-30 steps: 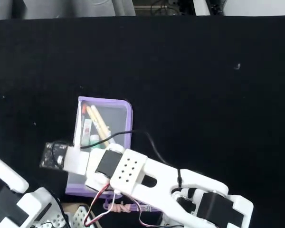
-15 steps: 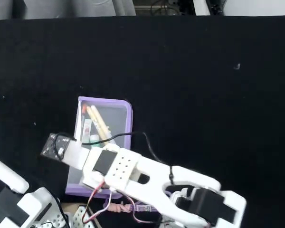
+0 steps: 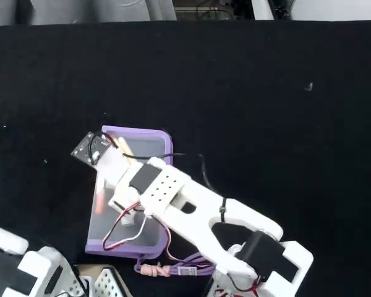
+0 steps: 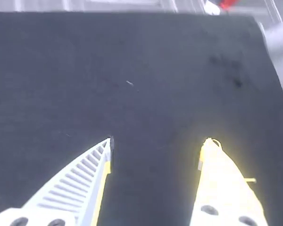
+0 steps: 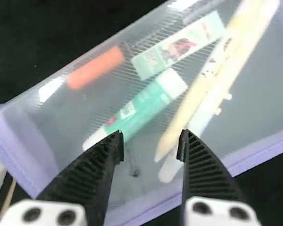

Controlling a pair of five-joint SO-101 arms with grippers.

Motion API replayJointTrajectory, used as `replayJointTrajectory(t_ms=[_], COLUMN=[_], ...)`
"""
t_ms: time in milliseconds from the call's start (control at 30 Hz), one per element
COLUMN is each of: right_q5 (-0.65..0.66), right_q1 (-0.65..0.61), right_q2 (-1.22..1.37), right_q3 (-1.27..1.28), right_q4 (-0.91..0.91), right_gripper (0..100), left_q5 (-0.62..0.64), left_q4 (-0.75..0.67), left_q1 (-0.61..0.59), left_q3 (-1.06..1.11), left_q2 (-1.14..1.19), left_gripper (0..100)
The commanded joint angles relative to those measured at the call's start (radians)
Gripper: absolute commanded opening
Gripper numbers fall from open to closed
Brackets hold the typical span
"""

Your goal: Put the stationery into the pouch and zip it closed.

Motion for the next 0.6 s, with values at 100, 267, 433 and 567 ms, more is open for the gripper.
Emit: replayJointTrajectory(t_ms=[100,267,433,567], right_q5=[-0.002,-0.002,0.000,-0.002], right_q1=[-0.118,-0.215,-0.293,-0.342], right_q2=[-0.005,-0.004,0.002,0.004], right_q3=[-0.047,-0.051,-0.068,-0.067], right_q4=[0.031,0.058,0.104,0.114], right_gripper=[18.8,18.8,18.9,19.0], left_q5=[-0.011,-0.025,-0.138,-0.137], left_q4=[0.003,-0.006,-0.005,-0.012], left_q1=[-0.180,-0.263,-0.255,-0.254], left_q3=[-0.081,-0.079,-0.081,-0.082], left_q2=[-0.018,-0.018,-0.018,-0.018], left_gripper=[30,30,30,30])
